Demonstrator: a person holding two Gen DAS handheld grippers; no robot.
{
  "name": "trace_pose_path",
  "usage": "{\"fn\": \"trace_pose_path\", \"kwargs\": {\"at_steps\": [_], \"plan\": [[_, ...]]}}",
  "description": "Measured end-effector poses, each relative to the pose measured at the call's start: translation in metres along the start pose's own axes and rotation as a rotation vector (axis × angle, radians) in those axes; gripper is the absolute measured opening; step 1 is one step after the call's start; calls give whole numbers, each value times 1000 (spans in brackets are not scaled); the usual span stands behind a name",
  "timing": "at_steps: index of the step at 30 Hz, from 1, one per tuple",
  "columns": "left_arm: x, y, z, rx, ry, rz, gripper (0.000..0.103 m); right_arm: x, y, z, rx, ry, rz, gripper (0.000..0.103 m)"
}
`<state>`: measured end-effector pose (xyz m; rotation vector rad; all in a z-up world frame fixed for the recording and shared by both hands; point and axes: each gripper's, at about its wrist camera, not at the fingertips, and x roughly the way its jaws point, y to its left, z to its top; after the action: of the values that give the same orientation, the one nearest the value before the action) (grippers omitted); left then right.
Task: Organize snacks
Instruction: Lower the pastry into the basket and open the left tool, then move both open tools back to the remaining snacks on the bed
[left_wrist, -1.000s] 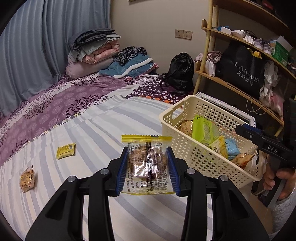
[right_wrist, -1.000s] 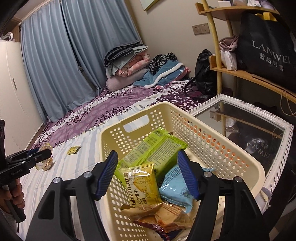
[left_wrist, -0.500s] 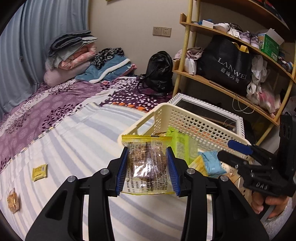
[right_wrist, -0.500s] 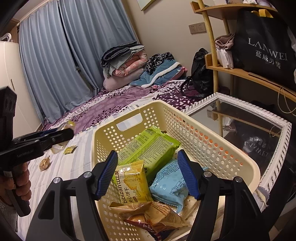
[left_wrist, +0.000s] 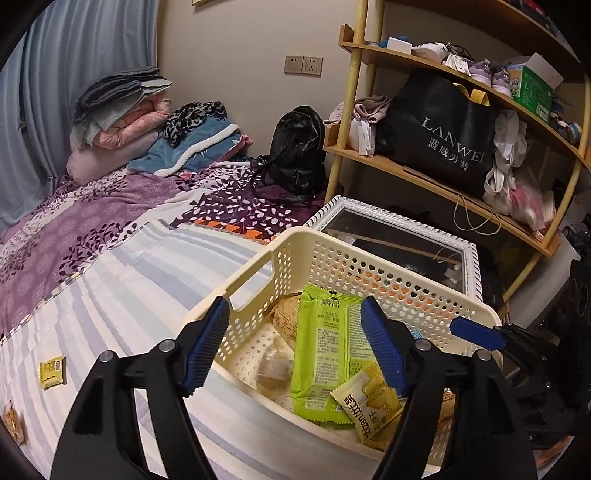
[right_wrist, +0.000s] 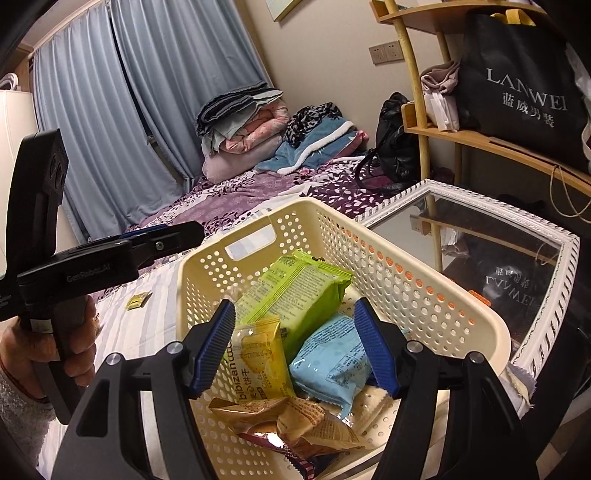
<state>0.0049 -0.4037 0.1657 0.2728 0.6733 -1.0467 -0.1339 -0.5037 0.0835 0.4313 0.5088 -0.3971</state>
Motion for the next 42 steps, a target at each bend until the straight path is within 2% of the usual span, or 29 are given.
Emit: {"fn": "trace_pose_path", "kwargs": {"at_steps": [3, 5, 8, 24, 26, 35, 42], "plan": [[0, 6, -4, -8, 10, 17, 77, 1, 1, 0, 5, -1, 2, 68], [-2, 11, -7, -18, 10, 37, 90, 1, 3, 1, 2, 0, 6, 68], [-5, 19, -10, -37, 8, 60, 96, 1, 8, 1, -5, -5, 11, 73], [-29, 49, -27, -78, 4, 124, 98, -5, 39, 4, -61, -19, 52, 76], [-32, 53, -29, -85, 2, 137, 98, -5, 44, 4, -71, -22, 62, 80], [-44, 74, -43, -104, 7, 214, 98, -1, 70, 0, -125, -7, 89, 80], [-53, 93, -54, -150, 11, 244, 98, 5, 90, -3, -159, 11, 106, 80]]}}
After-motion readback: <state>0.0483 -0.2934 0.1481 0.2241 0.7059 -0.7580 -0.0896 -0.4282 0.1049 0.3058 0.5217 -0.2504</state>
